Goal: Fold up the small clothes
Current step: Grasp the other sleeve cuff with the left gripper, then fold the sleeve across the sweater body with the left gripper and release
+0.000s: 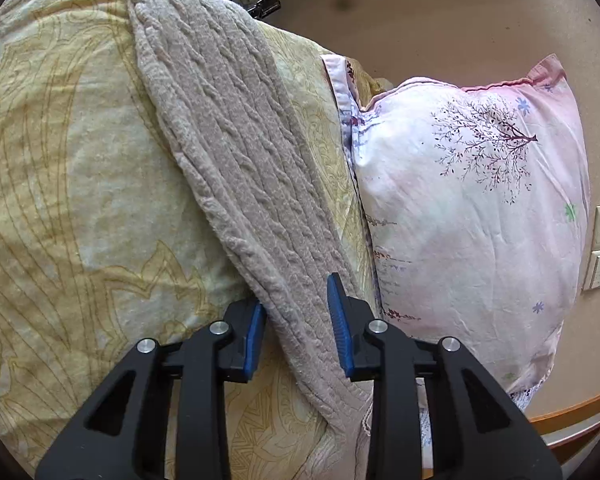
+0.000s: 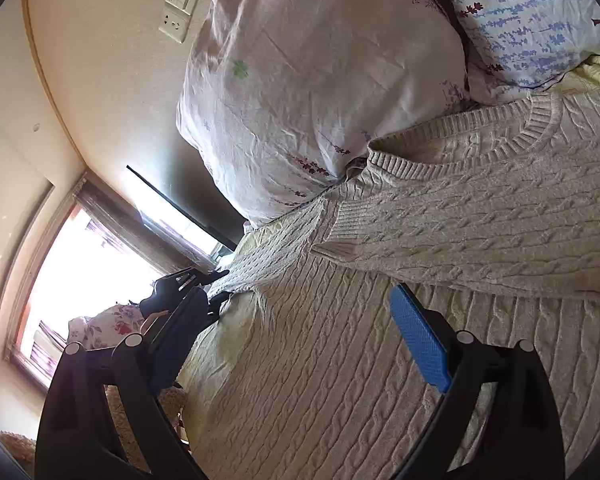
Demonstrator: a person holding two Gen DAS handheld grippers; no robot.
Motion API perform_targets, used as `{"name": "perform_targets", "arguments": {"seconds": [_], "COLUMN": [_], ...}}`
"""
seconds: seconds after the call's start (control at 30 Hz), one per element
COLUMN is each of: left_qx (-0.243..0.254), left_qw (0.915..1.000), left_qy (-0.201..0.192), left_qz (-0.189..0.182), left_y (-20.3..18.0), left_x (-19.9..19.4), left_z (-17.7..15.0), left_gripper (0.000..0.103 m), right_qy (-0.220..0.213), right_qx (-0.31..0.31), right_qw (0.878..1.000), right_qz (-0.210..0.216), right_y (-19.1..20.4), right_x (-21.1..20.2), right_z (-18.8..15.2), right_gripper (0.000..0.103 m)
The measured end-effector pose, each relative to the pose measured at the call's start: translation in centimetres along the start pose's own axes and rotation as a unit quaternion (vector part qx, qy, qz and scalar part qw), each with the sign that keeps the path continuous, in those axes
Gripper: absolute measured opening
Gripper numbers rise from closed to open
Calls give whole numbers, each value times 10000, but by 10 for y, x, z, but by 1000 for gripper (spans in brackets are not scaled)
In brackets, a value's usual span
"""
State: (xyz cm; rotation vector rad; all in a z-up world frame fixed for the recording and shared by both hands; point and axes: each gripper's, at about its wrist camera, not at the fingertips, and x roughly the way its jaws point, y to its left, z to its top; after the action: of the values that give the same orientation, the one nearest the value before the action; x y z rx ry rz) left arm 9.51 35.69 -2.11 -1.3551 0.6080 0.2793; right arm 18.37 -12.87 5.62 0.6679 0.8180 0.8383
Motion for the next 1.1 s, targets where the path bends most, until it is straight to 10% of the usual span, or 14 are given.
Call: {"name": "perform_targets", "arguments": {"seconds": [0.1,0.37,0.67,0.97,1.1], "left_qx": [-72,452,1747,1999,1718], "left_qw": [9999,9960,9558,9530,9606], "left_qy": [-128,-183,857,2006,1910], "left_qz": [89,-744,-2204,-1077,-1060], "left_y": [3,-35,-141,-113,-104], "left_x": [1,-10,10,99,86], "left_z": [2,-18,-142,-244,-225], "left_gripper": [10,7,7,9,39], "right_qy": [-38,-751,-1498,-1392,-1384], "right_qx": [-67,-615,-155,-137,-23], "right_qw": [10000,9941,9846,9860,9866], "right_qz": [-8,-487,-883,-911,-867], "right_y": [3,23,1,0,-3], "right_x": [-2,-22,-53,-52,-52], "right_z": [-1,-2,8,10,10], "right_gripper": [94,94,94,94,94]}}
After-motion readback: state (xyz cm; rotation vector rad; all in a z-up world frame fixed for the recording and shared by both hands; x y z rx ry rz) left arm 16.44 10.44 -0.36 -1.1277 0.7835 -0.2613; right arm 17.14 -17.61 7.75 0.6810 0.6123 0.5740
